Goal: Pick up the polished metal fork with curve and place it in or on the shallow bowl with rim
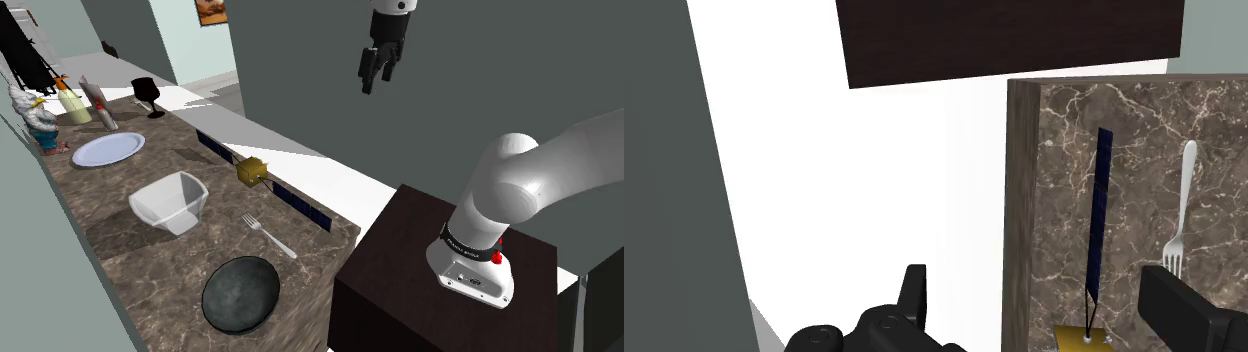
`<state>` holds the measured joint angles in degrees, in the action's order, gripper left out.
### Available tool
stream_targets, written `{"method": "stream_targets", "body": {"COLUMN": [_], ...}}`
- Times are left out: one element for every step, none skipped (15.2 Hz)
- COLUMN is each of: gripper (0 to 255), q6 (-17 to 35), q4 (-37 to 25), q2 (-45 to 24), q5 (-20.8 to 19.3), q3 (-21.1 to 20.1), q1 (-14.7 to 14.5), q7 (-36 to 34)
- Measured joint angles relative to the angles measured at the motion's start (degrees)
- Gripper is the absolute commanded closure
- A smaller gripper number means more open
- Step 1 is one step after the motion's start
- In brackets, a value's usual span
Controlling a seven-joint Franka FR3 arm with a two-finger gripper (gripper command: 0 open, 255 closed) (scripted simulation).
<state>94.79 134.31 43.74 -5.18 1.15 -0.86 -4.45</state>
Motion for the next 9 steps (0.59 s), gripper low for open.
{"method": "stream_targets", "body": {"gripper": [0,0,0,0,0,0,0,0,0], "q6": [0.0,0.8,1.7,3.1,5.1,6.6,7.9,10.2,12.0], "q4": [0.0,0.6,1.2,2.1,3.4,3.8,4.5,5.6,6.2], "q2": [0.0,-0.2,-0.7,-1.2,-2.0,-3.1,-3.8,-5.1,-6.3], "q5": [0.0,0.2,0.6,1.0,1.4,1.7,2.2,2.5,2.9], "q3": [0.0,-0.3,-0.7,-1.2,-1.8,-2.1,-2.9,-3.2,-3.8], "q1": [0.0,-0.1,-0.3,-0.6,-0.9,-1.1,-1.4,-1.6,-1.9], "q7": [0.0,-0.4,-1.0,-1.7,-2.5,-3.0,-3.9,-4.5,-5.2]}}
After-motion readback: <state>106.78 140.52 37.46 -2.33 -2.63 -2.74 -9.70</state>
